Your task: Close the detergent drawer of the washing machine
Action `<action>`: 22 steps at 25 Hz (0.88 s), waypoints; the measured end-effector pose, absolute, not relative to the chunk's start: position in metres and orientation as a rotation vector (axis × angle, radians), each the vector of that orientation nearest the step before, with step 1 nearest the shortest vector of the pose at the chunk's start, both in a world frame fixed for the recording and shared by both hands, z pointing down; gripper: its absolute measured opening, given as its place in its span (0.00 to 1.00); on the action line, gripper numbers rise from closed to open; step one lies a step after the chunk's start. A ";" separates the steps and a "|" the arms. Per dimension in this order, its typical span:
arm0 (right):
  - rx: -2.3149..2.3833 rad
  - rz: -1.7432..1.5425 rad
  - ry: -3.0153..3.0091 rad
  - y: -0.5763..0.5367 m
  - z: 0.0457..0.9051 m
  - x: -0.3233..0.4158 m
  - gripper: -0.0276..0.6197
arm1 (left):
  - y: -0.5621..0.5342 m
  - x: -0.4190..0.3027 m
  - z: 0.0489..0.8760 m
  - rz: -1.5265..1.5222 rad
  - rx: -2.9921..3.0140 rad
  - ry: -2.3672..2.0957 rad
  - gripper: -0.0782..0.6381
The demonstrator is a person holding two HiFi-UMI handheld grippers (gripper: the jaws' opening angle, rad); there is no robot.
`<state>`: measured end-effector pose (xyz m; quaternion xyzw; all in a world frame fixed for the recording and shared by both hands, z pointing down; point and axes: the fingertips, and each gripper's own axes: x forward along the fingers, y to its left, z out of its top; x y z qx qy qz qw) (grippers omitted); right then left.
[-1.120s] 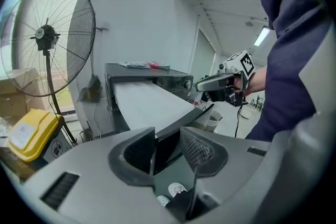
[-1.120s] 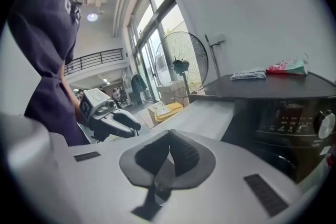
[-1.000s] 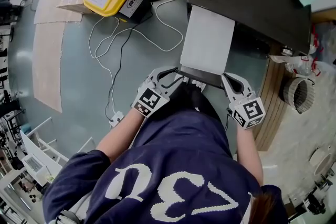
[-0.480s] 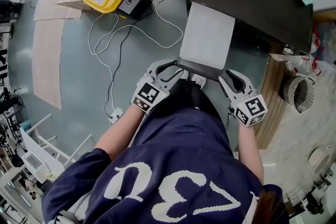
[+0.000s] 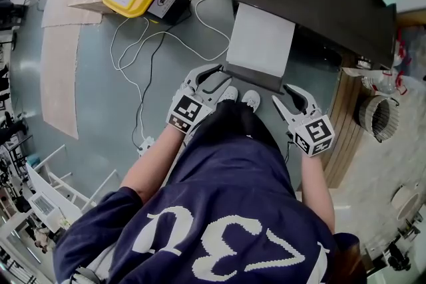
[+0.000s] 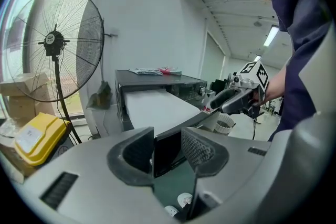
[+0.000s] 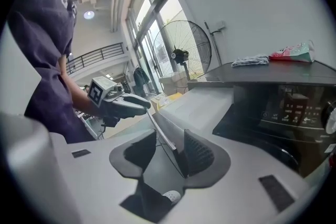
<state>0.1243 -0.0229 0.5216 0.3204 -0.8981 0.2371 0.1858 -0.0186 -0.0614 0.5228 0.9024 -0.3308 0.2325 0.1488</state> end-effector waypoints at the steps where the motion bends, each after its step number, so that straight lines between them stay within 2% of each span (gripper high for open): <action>1: 0.899 0.660 -2.522 -0.026 0.523 0.124 0.32 | -0.065 -0.018 0.522 0.665 2.593 -0.958 0.35; 4: 0.903 0.632 -2.489 -0.033 0.528 0.125 0.30 | -0.076 -0.016 0.521 0.657 2.593 -0.975 0.35; 8: 0.963 0.630 -2.453 -0.045 0.536 0.131 0.21 | -0.090 -0.014 0.521 0.654 2.597 -0.989 0.35; 22: 1.139 0.588 -2.414 -0.107 0.534 0.142 0.21 | -0.151 -0.005 0.518 0.628 2.609 -1.064 0.36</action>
